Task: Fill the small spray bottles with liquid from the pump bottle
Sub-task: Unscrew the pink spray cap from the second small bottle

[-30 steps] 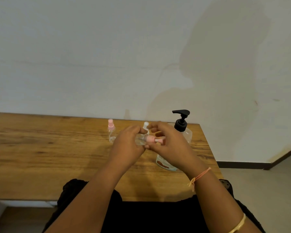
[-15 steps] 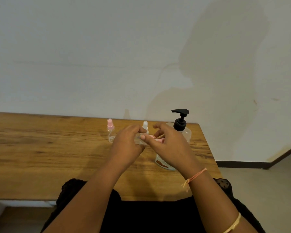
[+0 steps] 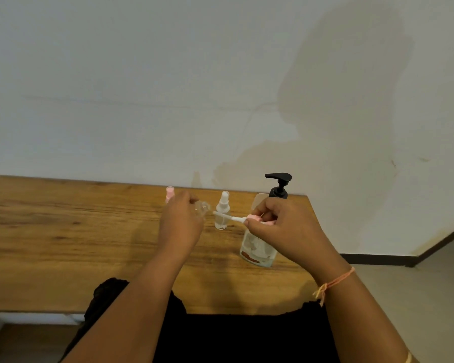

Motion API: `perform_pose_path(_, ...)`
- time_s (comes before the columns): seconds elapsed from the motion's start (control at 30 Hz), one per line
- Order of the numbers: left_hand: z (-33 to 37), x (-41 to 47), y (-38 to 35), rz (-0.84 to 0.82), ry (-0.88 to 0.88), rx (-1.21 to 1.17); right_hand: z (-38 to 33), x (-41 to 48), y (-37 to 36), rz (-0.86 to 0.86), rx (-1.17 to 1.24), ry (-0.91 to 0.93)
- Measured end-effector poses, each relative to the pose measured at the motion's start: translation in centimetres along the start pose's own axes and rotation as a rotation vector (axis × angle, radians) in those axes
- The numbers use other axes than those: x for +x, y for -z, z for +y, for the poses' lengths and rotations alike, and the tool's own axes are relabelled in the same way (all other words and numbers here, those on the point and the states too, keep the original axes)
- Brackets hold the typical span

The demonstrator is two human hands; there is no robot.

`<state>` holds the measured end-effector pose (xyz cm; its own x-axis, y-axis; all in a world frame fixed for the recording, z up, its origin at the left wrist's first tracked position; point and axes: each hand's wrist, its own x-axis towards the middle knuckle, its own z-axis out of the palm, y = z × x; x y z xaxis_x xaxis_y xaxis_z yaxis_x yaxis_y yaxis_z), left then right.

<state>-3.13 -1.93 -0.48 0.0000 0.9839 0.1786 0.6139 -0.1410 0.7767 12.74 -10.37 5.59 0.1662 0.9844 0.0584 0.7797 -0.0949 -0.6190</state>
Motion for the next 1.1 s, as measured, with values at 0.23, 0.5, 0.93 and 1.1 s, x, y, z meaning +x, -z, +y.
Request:
perform_pose_path(0.23,-1.2,0.6,0.5,0.152,0.162,-0.02,0.8,0.1,-2.4,-0.126,-0.147,-0.041)
perform_pose_path(0.5,-0.7,0.1,-0.1,0.095,0.166,-0.056,3.1,1.7,-11.1,-0.191,-0.34,-0.094)
perform_pose_path(0.93,-1.0,0.1,-0.4,0.024,0.148,-0.041,4.9,1.4,-14.2,-0.135,-0.513,-0.068)
perform_pose_path(1.1,-1.1,0.2,-0.6,0.007,0.142,-0.021,4.1,1.4,-13.3,-0.1,-0.485,-0.031)
